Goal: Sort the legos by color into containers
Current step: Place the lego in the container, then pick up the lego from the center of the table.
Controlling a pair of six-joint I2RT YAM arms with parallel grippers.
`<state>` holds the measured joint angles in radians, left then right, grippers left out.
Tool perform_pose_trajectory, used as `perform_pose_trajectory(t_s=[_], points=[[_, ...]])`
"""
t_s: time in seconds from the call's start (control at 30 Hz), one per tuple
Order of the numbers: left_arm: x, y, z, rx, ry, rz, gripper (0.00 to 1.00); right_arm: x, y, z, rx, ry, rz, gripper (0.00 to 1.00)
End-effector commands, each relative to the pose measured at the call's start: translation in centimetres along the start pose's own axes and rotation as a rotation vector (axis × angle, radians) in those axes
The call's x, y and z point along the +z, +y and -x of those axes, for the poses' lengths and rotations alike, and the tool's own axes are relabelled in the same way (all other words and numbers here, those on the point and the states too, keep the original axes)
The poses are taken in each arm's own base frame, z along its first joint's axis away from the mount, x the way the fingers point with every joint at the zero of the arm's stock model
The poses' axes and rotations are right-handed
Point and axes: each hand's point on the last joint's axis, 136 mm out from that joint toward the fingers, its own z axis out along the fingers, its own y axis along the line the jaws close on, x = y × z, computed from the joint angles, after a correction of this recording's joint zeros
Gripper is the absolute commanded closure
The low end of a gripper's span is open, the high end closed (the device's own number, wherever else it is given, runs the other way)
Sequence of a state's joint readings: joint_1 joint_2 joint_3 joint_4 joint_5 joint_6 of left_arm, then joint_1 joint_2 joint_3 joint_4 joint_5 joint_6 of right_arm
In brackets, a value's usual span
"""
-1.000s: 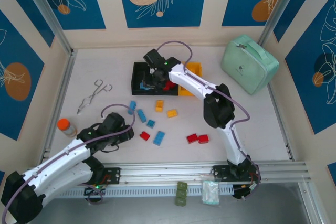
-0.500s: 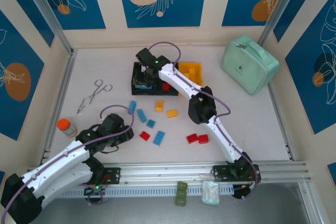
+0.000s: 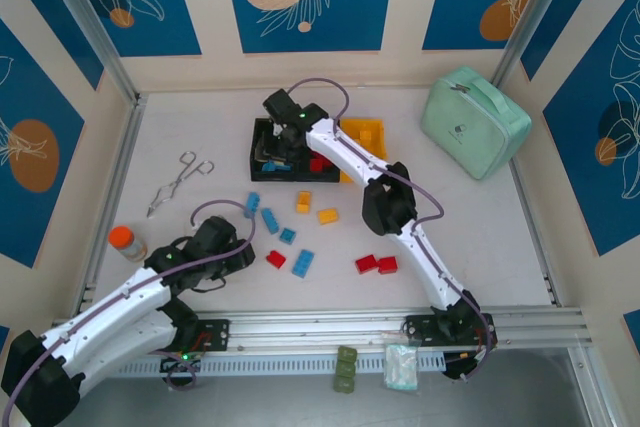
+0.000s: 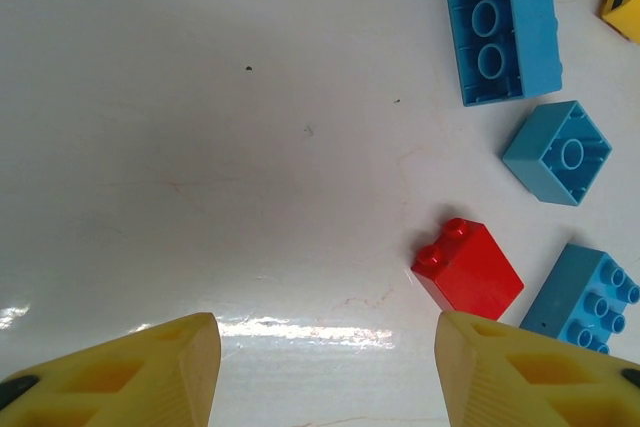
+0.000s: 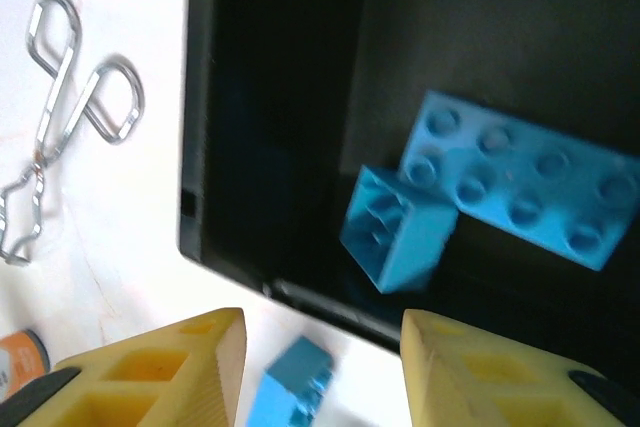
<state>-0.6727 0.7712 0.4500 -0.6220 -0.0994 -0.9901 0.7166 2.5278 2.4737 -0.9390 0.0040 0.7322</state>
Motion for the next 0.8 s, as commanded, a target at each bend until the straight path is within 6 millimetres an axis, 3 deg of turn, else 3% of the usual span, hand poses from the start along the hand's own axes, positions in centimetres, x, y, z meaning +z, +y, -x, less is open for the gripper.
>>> perform_pose_trajectory(t_s=[0.0,0.33,0.77], points=[[-0.7,-0.5,0.9,0.015,-0.023,0.014,0.41,-5.8,2.9,-0.1,-0.072,-0.085,0.07,0.54],[-1.1,-1.8,3.7,0.08,-0.057,0.055,0.39,-11.7,1.4,-5.1,-0.124,-0.125,0.138,0.54],[0.6,-3.1,8.0,0.11,-0.049,0.081,0.39,-15.0,-3.0,-12.5,-0.147,-0.102,0.178,0.48]])
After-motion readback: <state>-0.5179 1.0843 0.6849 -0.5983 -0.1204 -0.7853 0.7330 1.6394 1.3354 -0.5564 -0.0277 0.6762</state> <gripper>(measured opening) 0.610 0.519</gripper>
